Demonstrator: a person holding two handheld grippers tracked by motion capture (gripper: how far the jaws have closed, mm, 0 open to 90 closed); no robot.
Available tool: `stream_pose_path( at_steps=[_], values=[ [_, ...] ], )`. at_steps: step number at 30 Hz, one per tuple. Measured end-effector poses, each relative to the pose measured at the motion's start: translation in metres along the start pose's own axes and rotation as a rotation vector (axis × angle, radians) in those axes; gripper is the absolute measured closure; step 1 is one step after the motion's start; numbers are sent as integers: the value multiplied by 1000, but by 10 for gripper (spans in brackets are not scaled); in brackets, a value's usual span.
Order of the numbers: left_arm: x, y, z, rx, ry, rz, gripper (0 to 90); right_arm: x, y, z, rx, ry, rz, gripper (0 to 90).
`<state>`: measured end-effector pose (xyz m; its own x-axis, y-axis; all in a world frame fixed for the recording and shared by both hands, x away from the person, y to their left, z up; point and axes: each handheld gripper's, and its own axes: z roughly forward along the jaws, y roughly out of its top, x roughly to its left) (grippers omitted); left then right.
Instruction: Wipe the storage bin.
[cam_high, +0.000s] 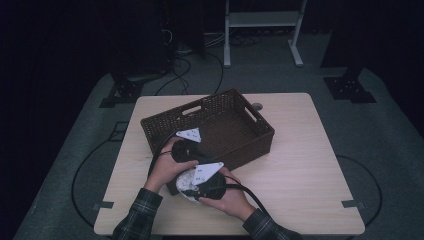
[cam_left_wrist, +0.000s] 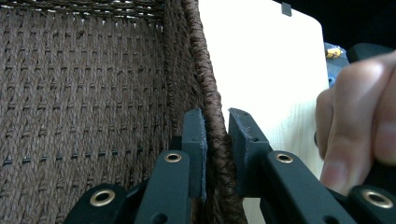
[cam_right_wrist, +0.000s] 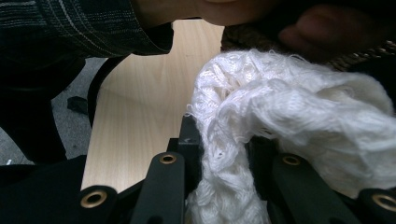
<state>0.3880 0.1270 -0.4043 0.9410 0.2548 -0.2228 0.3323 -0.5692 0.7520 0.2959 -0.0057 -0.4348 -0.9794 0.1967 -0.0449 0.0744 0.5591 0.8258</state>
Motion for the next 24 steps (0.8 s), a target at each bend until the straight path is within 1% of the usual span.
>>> stream_pose_path(
  at_steps=[5, 8, 11, 17, 24],
  values=[
    [0, 0, 0, 2, 1, 0, 762, -1, -1, 13, 28, 4, -14, 729],
    [0, 0, 0, 1, 0, 0, 762, -1, -4, 19, 44, 10, -5, 729],
    [0, 0, 0, 2, 0, 0, 762, -3, -6, 24, 56, 16, -7, 730],
    [0, 0, 0, -1, 0, -1, 762, -2, -12, 33, 77, 28, 12, 730],
    [0, 0, 0, -1, 0, -2, 763, 1, -21, 47, 117, 40, 1, 730]
  ],
)
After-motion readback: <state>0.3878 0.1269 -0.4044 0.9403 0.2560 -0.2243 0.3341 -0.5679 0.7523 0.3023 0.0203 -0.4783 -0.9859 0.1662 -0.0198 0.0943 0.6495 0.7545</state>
